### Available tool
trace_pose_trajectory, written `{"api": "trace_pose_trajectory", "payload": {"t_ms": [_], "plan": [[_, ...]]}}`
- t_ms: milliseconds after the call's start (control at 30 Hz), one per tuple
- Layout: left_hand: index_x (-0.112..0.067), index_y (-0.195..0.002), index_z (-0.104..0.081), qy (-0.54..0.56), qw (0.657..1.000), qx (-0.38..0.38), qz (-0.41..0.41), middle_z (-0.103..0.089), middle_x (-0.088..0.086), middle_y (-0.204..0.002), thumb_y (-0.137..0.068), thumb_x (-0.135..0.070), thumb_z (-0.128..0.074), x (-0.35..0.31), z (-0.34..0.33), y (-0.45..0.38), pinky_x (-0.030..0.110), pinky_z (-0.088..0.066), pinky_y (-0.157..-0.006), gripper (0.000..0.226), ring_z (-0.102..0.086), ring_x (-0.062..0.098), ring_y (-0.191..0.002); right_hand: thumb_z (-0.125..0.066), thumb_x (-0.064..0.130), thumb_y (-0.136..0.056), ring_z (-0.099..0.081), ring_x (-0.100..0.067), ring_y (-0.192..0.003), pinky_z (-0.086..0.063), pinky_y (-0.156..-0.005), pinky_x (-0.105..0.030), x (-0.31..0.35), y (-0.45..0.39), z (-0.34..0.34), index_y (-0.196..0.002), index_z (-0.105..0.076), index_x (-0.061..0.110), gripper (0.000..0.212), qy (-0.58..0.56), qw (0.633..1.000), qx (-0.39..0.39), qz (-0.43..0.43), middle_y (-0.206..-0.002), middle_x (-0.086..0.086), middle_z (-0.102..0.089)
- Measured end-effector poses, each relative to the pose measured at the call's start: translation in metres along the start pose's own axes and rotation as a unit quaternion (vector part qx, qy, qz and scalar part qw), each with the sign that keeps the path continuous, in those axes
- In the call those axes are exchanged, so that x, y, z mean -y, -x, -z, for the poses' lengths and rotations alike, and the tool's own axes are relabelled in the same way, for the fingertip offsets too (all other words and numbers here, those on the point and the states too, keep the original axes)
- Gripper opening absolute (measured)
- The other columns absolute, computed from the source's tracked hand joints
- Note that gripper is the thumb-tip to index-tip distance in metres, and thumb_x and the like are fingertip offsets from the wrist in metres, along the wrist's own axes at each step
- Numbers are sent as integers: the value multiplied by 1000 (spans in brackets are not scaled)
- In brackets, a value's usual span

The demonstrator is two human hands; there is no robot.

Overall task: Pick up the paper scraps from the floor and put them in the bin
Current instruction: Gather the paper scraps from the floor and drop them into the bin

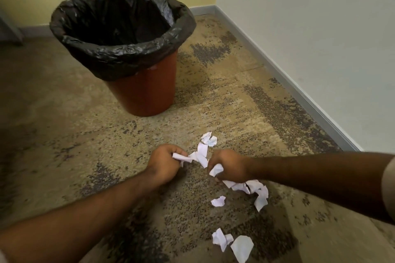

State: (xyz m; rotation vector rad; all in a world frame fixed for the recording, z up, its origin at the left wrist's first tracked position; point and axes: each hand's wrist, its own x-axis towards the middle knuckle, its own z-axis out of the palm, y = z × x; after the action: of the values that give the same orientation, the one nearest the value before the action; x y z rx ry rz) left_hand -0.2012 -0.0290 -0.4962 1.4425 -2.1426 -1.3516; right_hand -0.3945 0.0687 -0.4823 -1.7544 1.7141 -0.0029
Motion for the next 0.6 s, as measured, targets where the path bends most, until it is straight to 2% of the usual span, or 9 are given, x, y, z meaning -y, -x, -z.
{"api": "trace_pose_trajectory", "payload": {"t_ms": [100,133,233,300,400,467,600], "plan": [[-14,-68,-77,74,997,-17,-5,-75,3,-71,-79,11,-59,-15,16,0,32,-53,-70,32,-67,19,-71,-79,16,-78,-62,-11,-98,-43,-79,-15,8,-7,26,-104,-74,17,27,-119,990,-70,-18,-107,4,-69],[-15,-66,-76,96,995,-22,-13,-74,3,-69,-78,12,-59,-21,22,-1,32,-52,-68,33,-66,18,-68,-81,14,-77,-64,-11,-93,-47,-77,-18,14,-8,35,-103,-74,16,27,-174,981,-88,-21,-105,4,-69],[-20,-67,-75,154,986,-49,-42,-73,0,-65,-77,11,-63,-47,47,-1,32,-50,-61,35,-62,13,-61,-79,4,-77,-66,-11,-74,-53,-61,-22,41,-12,69,-101,-72,8,25,-337,932,-137,6,-96,-5,-72],[-19,-70,-75,183,978,-78,-64,-72,-1,-66,-77,7,-66,-67,63,-1,32,-49,-58,28,-59,10,-58,-74,-4,-78,-67,-9,-69,-55,-58,-23,63,-13,92,-100,-70,6,24,-440,883,-156,35,-87,-3,-73],[-16,-74,-69,226,960,-128,-101,-70,1,-71,-76,-7,-68,-97,86,3,38,-50,-60,9,-60,14,-64,-69,-10,-79,-67,-12,-76,-57,-65,-24,98,-15,124,-102,-68,2,26,-521,828,-185,96,-91,-6,-72],[-19,-82,-63,242,949,-167,-119,-69,2,-78,-78,-14,-65,-117,100,4,39,-52,-62,7,-62,17,-72,-69,-7,-79,-67,-15,-81,-59,-71,-28,120,-15,146,-106,-66,0,28,-542,802,-212,137,-95,-10,-70],[-19,-98,-58,256,926,-234,-147,-65,-3,-89,-91,-14,-60,-154,131,-6,26,-48,-60,9,-62,12,-80,-69,-4,-81,-67,-20,-89,-57,-76,-36,160,-28,189,-103,-67,5,24,-554,764,-274,186,-100,-11,-69]]}}
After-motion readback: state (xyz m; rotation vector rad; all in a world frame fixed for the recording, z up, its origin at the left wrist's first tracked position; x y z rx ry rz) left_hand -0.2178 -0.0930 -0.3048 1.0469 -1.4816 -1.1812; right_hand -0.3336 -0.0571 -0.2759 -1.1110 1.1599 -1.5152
